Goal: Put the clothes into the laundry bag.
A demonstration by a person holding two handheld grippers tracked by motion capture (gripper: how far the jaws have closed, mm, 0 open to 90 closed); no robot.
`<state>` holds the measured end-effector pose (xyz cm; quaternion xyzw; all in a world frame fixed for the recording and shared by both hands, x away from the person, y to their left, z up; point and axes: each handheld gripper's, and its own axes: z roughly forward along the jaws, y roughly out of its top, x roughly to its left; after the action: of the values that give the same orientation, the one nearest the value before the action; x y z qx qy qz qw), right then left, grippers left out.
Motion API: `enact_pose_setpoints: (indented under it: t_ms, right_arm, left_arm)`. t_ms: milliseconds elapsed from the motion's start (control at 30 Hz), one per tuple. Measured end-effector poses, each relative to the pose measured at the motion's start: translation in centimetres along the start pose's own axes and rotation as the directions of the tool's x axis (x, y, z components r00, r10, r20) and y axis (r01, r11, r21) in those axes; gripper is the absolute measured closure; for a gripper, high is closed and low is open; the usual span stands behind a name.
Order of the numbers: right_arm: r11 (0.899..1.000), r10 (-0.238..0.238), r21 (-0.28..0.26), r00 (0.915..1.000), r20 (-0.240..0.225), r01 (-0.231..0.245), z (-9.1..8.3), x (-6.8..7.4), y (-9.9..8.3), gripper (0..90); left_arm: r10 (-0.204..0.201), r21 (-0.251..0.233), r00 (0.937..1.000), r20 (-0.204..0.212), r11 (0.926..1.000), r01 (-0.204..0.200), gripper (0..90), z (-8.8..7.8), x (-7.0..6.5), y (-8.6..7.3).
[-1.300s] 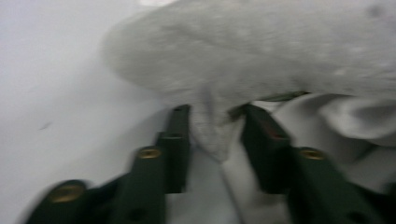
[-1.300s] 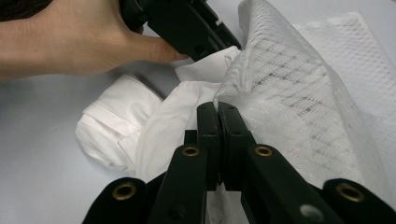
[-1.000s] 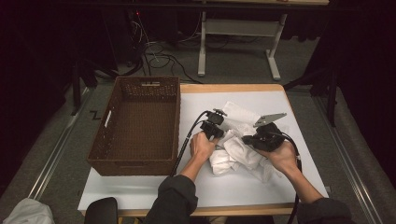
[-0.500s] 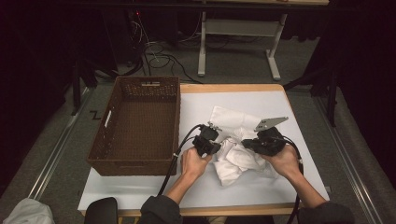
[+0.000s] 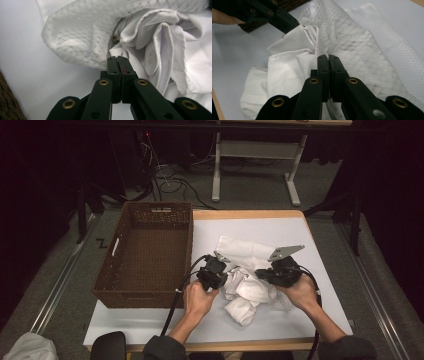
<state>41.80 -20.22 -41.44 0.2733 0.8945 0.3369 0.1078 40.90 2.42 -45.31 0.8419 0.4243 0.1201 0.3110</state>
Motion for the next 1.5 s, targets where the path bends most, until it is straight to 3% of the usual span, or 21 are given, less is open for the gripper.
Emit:
enact_pose_setpoints:
  t_ms: [33, 167, 300, 367, 467, 533, 600, 700, 800, 867, 933, 1000, 1133, 1233, 1333, 1400, 1500]
  right_arm:
    - [1.0, -0.009, 0.004, 1.0, 0.001, 0.009, 0.1, 0.1, 0.1, 89.1]
    - [1.0, -0.003, 0.014, 1.0, -0.006, 0.003, 0.7, 0.4, 0.4, 88.3]
    - [1.0, -0.012, 0.015, 0.9999, -0.006, 0.012, 0.9, 0.4, 1.1, 84.6]
    - [0.999, -0.015, 0.03, 0.9999, -0.004, 0.015, 1.1, 0.6, 1.4, 86.6]
    - [0.999, -0.017, 0.044, 0.9999, 0.002, 0.017, 1.6, 0.7, 1.9, 89.4]
    - [0.999, -0.025, 0.035, 0.9997, -0.001, 0.025, 1.6, 0.8, 2.2, 89.8]
    - [0.999, -0.042, 0.021, 0.9991, -0.004, 0.042, 1.4, 1.0, 2.6, 89.8]
    - [0.999, -0.051, -0.002, 0.9985, -0.018, 0.051, 0.8, 1.6, 3.0, 89.8]
    - [0.997, -0.072, -0.021, 0.9968, -0.032, 0.072, 0.3, 2.1, 3.1, 89.9]
    - [0.997, -0.078, -0.03, 0.9962, -0.039, 0.077, 0.0, 2.4, 2.8, 90.0]
    - [0.998, -0.065, -0.021, 0.9971, -0.039, 0.065, -0.1, 2.3, 2.1, 90.0]
    - [0.999, -0.051, -0.008, 0.9981, -0.035, 0.05, 0.0, 1.7, 1.2, 90.0]
    - [1.0, -0.004, -0.015, 0.9994, -0.033, 0.004, -0.1, 0.7, 0.3, 90.0]
    - [1.0, -0.008, -0.021, 0.9996, -0.026, 0.008, -0.2, 0.7, 0.6, 90.0]
    - [1.0, -0.018, -0.013, 0.9996, -0.02, 0.018, -0.1, 0.8, 1.0, 89.9]
    - [1.0, -0.027, -0.008, 0.9995, -0.015, 0.027, 0.1, 0.9, 1.1, 89.9]
    - [1.0, -0.031, -0.004, 0.9994, -0.014, 0.031, 0.3, 1.0, 1.1, 89.9]
  left_arm:
    - [-0.009, -0.014, 0.9998, 0.021, 0.9999, 0.009, 88.2, 0.0, -0.1, -0.2]
    - [0.009, -0.045, 0.9972, 0.074, 0.999, -0.006, 67.0, -0.4, -0.2, -0.7]
    - [0.02, -0.06, 0.993, 0.117, 0.9981, -0.013, 58.6, -0.6, -0.4, -1.1]
    - [0.036, -0.056, 0.989, 0.143, 0.9981, -0.028, 60.7, -0.2, -0.7, -1.0]
    - [0.068, -0.052, 0.9799, 0.187, 0.9969, -0.059, 77.5, 0.8, -1.3, -0.7]
    - [0.094, -0.09, 0.9752, 0.201, 0.993, -0.077, 89.7, 1.1, -1.8, -0.5]
    - [0.089, -0.106, 0.9731, 0.213, 0.9921, -0.067, 89.9, 1.2, -2.2, 0.0]
    - [0.097, -0.15, 0.9755, 0.197, 0.9864, -0.067, 90.0, 1.1, -2.6, 0.7]
    - [0.074, -0.194, 0.9815, 0.176, 0.9801, -0.039, 90.0, 1.3, -2.6, 1.5]
    - [0.078, -0.193, 0.9915, 0.103, 0.9795, -0.057, 89.9, 2.3, -2.6, 1.9]
    - [0.062, -0.179, 0.9928, 0.102, 0.983, -0.043, 89.8, 3.1, -2.4, 1.9]
    - [0.06, -0.18, 0.992, 0.111, 0.9829, -0.039, 89.5, 3.0, -2.2, 1.7]
    - [0.082, -0.151, 0.991, 0.106, 0.9864, -0.065, 70.6, 1.1, -2.3, 1.1]
    - [0.088, -0.137, 0.9901, 0.109, 0.9879, -0.073, 56.1, -0.7, -2.3, 0.4]
    - [0.111, -0.132, 0.9841, 0.138, 0.9869, -0.093, 46.5, -1.7, -2.8, -0.4]
    - [0.133, -0.107, 0.9791, 0.154, 0.9873, -0.117, 42.4, -1.4, -3.5, -0.7]
    - [0.17, -0.066, 0.9768, 0.131, 0.9846, -0.162, 41.3, 0.1, -4.6, -0.7]
